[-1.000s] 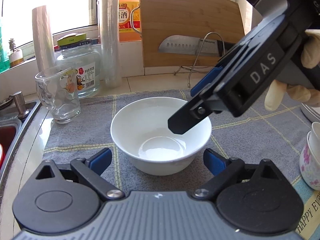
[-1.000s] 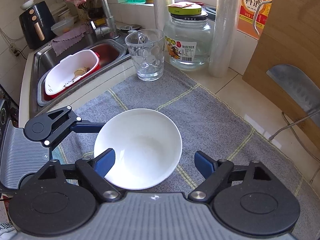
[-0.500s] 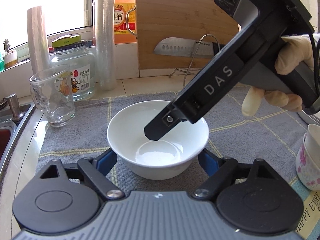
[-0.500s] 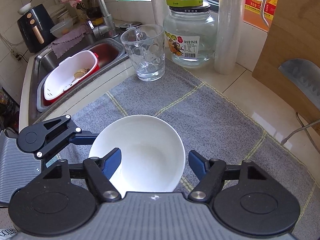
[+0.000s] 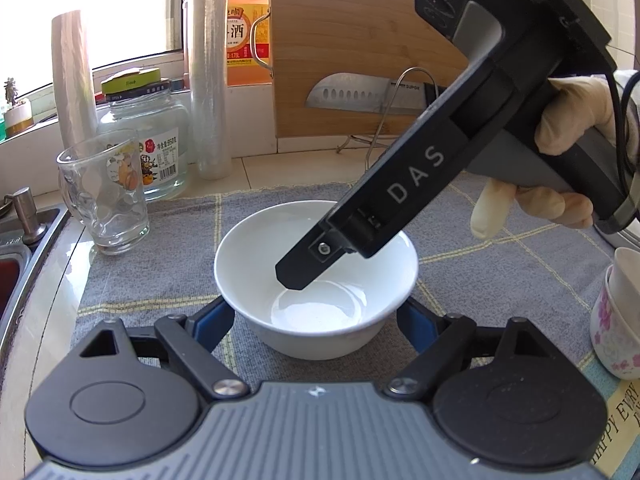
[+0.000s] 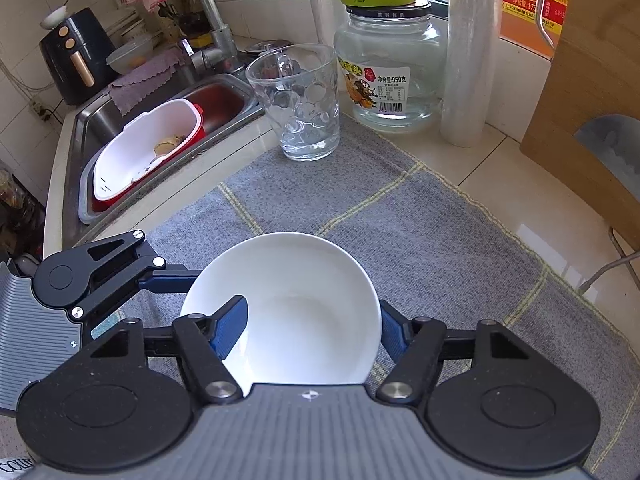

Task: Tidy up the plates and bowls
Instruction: 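Lift the bowl and carry it with the right tool toward the nested bowls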

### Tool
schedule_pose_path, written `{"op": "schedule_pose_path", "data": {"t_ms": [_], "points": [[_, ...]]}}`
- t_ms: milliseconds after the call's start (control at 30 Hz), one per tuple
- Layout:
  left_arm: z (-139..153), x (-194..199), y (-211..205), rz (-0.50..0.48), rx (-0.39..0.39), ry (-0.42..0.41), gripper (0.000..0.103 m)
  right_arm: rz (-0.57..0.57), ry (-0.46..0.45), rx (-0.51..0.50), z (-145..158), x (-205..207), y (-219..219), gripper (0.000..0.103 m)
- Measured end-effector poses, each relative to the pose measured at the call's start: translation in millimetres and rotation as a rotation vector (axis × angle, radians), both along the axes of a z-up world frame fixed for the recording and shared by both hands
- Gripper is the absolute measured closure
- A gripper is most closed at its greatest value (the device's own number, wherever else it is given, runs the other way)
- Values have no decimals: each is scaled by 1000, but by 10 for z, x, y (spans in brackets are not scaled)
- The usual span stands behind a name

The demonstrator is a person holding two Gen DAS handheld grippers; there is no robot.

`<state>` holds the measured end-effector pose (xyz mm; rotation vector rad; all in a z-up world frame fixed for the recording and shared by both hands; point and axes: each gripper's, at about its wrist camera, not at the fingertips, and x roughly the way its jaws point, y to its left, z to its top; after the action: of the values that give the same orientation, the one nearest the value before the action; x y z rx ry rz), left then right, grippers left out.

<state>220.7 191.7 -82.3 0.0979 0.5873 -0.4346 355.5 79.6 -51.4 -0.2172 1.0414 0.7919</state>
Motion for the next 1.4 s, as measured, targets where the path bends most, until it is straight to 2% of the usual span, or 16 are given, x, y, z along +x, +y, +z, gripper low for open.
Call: {"op": "schedule_pose_path", "data": {"t_ms": [633,1400], "points": [[150,-159,-47,-23,8,10,15,-2,-15,21,191,-212,-99,29],[500,-814,-298,-56,10,9,15,28,-81,66,596,-1003,-403,28]]}}
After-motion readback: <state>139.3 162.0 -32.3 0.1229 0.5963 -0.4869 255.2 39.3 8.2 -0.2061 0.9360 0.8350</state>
